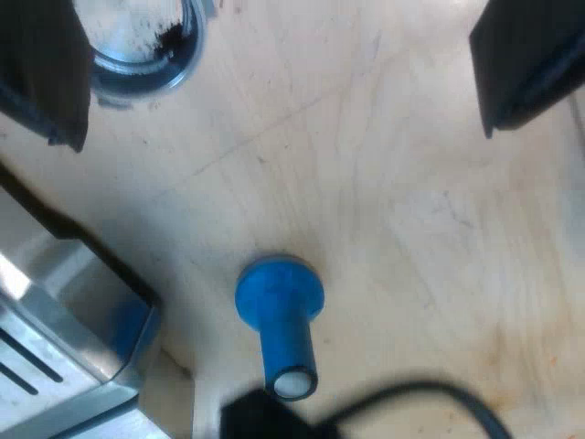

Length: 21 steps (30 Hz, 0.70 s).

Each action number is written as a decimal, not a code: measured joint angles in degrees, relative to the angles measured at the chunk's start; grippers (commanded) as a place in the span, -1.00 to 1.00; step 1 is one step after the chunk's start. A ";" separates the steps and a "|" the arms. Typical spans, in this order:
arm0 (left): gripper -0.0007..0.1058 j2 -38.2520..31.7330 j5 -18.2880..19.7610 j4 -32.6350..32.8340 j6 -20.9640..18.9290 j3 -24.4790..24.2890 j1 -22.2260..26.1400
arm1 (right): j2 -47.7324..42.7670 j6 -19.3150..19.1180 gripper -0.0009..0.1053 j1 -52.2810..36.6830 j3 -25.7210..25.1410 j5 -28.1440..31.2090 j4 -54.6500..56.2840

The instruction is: Grind coffee beans and then tamp

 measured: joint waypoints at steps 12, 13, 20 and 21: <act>0.99 -13.96 -0.21 1.17 0.00 -7.20 0.00 | -12.54 2.17 0.62 0.00 -6.68 6.25 19.43; 0.99 -14.61 -0.21 1.01 0.00 -8.38 0.00 | -13.01 2.17 0.62 0.00 -7.56 7.17 20.78; 0.99 -16.12 -0.21 2.74 0.00 -19.26 0.00 | -17.75 2.17 0.62 -3.33 -23.24 16.84 40.33; 0.99 -16.12 -0.21 2.74 0.00 -19.70 0.13 | -17.72 2.17 0.62 -3.95 -24.02 17.00 41.74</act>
